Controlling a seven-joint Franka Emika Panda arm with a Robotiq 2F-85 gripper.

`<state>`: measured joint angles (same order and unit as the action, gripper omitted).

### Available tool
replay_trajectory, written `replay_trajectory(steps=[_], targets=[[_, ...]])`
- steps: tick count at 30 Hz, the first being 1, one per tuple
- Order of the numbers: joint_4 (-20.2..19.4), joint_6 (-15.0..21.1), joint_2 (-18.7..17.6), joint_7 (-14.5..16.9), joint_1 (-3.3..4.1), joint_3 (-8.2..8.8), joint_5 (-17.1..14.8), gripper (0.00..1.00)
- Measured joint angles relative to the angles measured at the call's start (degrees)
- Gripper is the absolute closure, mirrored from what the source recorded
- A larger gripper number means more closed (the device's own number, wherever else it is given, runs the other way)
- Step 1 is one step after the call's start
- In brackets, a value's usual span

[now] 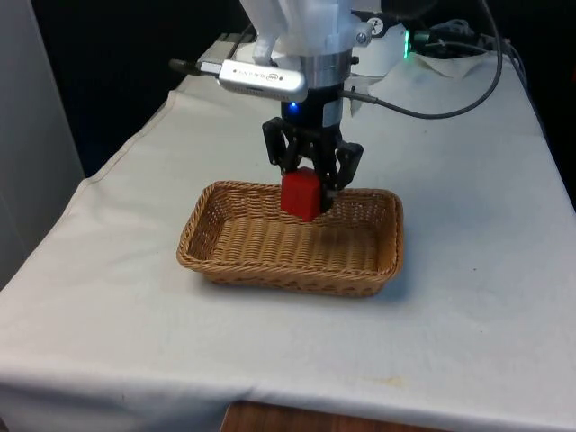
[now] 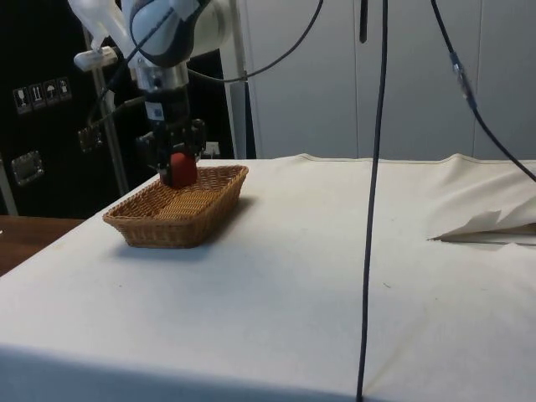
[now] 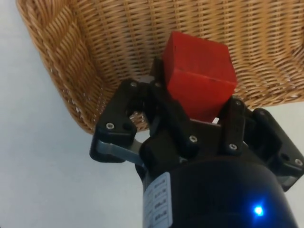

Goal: Pick up the cube and place it into the basket.

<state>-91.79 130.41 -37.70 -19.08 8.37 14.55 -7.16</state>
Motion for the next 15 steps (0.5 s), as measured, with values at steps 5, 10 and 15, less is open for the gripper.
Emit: replay_trajectory(steps=[5,10,15], targets=[[0.0,0.23,-0.57,2.35,0.0,0.0,0.0,1.0],[0.0,0.46,-1.09,4.7,0.0,0.0,0.0,1.0],[0.0,0.92,-1.72,6.93,0.0,0.0,0.0,1.0]])
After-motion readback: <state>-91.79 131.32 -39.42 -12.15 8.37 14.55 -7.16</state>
